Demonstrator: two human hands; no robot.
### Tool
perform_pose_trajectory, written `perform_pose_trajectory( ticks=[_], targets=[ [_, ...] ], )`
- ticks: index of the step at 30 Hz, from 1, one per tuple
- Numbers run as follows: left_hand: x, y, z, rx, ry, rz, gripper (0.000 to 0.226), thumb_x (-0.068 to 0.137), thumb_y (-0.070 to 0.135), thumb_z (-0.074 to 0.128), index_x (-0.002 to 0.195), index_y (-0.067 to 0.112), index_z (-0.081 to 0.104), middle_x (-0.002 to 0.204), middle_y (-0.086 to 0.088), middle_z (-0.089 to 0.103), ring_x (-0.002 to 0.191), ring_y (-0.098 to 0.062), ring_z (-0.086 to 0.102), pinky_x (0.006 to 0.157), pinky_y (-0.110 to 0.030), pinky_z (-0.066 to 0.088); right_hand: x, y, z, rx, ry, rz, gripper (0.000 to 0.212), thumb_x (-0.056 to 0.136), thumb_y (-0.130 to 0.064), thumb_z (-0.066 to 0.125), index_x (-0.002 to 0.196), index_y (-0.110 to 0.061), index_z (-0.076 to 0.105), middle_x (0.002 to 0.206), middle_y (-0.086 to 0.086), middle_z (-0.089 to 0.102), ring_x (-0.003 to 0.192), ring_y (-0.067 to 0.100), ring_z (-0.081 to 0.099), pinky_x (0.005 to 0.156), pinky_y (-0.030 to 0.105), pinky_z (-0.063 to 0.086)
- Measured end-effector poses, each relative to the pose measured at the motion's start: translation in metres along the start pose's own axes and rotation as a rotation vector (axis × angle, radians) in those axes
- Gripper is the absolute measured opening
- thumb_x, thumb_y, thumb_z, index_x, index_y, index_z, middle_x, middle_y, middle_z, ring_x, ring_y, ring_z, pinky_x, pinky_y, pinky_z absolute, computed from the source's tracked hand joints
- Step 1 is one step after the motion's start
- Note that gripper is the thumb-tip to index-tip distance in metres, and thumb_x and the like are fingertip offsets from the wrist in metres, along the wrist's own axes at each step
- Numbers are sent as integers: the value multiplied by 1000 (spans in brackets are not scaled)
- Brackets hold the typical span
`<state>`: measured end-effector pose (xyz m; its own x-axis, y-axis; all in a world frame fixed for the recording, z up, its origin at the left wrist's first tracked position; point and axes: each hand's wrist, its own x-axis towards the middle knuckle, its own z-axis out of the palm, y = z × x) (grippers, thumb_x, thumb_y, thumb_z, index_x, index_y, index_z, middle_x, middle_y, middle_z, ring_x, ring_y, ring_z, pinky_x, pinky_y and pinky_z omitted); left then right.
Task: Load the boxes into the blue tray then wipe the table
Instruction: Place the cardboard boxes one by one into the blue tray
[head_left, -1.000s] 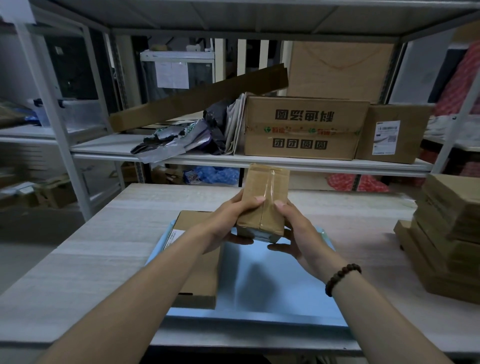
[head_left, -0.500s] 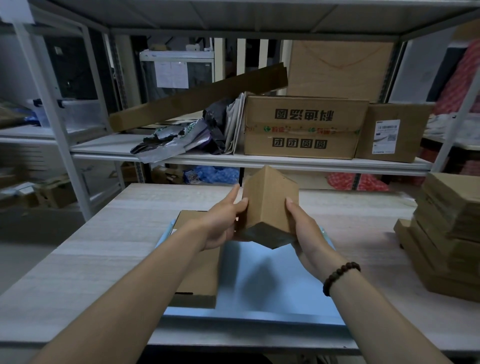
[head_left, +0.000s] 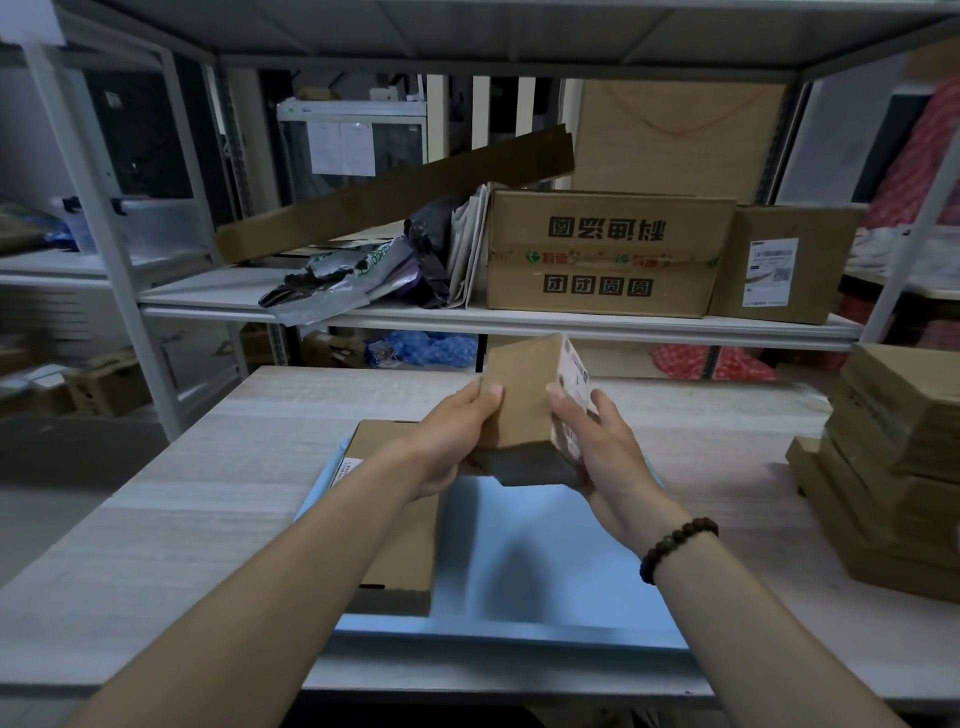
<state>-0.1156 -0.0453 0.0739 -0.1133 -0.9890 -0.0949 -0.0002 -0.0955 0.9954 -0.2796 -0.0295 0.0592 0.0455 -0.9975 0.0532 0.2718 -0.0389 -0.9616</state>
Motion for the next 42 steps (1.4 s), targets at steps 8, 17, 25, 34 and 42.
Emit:
perform_pose_trajectory(
  ticks=[8,17,25,34,42],
  targets=[
    [-10,11,12,90,-82,-50,54,83,70,57,110,27,73,104,0,77,105,-25,70,95,-46,49,-5,-4,16,-158,-88,-86,42,105,-49,33,122,-31,67,113,-4,76,105,13,71,89,31,56],
    [-4,-6,-2,-86,65,37,86,65,34,87,132,26,33,116,-9,64,106,-26,63,82,-47,56,-15,-7,14,-209,-173,-295,49,95,-53,30,126,-32,61,136,-6,63,131,5,53,118,36,33],
    [-8,7,-19,-252,-153,163,69,73,16,74,138,28,53,113,-7,72,97,-20,69,78,-32,54,-4,0,1,-486,-32,-371,64,88,-58,49,149,-44,36,149,-24,46,143,-1,32,125,44,-1],
    [-23,31,-44,-157,171,-194,41,95,50,53,113,14,61,94,-13,69,81,-26,65,69,-33,52,-3,11,50,-392,-233,-89,55,100,-57,35,152,-41,33,133,-11,60,117,4,57,101,27,44],
    [-21,37,-74,448,383,-238,37,102,26,43,128,2,53,120,-20,62,98,-32,61,81,-37,51,3,45,106,-570,-222,171,72,92,-73,17,143,-30,45,137,-4,56,123,17,52,103,35,38]
  ],
)
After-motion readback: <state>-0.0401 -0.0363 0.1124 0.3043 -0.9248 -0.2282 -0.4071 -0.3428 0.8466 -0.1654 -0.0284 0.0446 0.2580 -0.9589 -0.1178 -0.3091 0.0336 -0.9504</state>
